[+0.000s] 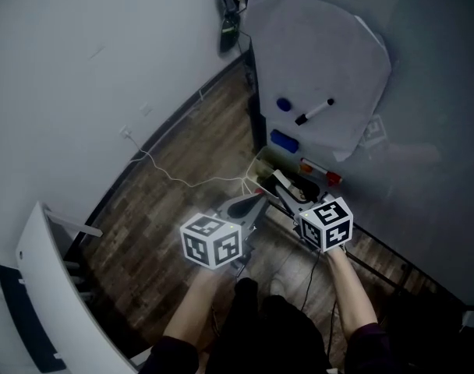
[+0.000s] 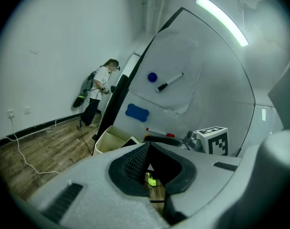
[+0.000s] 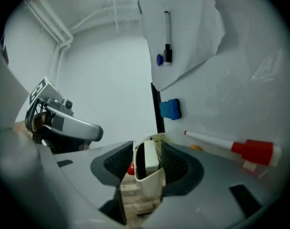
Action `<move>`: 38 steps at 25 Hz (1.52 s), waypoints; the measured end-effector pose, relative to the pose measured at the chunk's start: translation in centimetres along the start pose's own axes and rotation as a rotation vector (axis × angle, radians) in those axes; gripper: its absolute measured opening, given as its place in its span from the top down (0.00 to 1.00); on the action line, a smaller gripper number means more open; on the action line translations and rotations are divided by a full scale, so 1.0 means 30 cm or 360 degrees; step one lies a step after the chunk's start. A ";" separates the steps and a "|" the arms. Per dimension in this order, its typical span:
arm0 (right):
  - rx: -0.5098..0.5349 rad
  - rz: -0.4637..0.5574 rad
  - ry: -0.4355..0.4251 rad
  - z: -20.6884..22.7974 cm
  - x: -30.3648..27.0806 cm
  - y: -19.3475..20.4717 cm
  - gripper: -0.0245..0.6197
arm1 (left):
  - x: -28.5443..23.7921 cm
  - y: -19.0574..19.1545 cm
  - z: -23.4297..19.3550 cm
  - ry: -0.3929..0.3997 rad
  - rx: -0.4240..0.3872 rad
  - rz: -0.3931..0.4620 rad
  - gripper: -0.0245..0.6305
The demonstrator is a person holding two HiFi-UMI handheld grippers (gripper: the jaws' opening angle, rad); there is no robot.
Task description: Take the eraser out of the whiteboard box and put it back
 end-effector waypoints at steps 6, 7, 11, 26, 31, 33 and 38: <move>-0.0025 -0.0039 0.0022 0.009 -0.055 0.028 0.70 | 0.016 0.015 -0.056 -0.0007 0.0019 -0.0024 0.95; -0.0019 -0.0043 0.0024 0.006 -0.062 0.030 0.70 | 0.020 0.017 -0.065 -0.0008 0.0023 -0.0026 0.95; 0.0024 -0.0055 0.0039 -0.009 -0.081 0.035 0.70 | 0.032 0.019 -0.089 -0.0011 0.0038 -0.0029 0.95; 0.0011 -0.0040 0.0058 -0.002 -0.087 0.040 0.78 | 0.038 -0.006 -0.130 -0.0011 0.0048 0.0002 0.95; -0.0017 -0.0001 0.0052 0.002 -0.059 -0.002 0.78 | 0.041 -0.037 -0.113 -0.0010 0.0033 0.0020 0.95; -0.0037 0.0019 0.0047 0.005 -0.045 -0.022 0.78 | 0.039 -0.049 -0.102 -0.0007 0.0026 0.0024 0.95; -0.0085 0.0068 0.0041 0.013 0.003 -0.093 0.78 | 0.039 -0.090 -0.055 0.0008 0.0001 0.0033 0.95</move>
Point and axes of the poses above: the fingertips, and each gripper's own axes: x backward along the fingers, z to its right, y out of its underside, the point moved 1 cm from there along x, backward along the fingers, and after that the axes turned 9 degrees about y, right-handed, at the moved point
